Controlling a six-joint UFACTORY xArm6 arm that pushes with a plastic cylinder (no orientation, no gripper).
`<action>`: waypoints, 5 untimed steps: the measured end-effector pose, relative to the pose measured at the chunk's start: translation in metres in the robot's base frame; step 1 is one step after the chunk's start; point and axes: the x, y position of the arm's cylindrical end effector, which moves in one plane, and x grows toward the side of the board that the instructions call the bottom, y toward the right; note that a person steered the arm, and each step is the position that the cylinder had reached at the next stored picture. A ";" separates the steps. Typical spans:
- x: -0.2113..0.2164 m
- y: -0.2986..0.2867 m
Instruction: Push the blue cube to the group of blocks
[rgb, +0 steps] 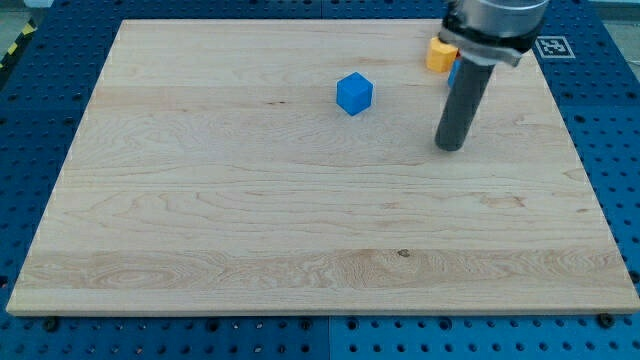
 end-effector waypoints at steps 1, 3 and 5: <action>0.001 -0.004; 0.013 -0.027; 0.017 -0.044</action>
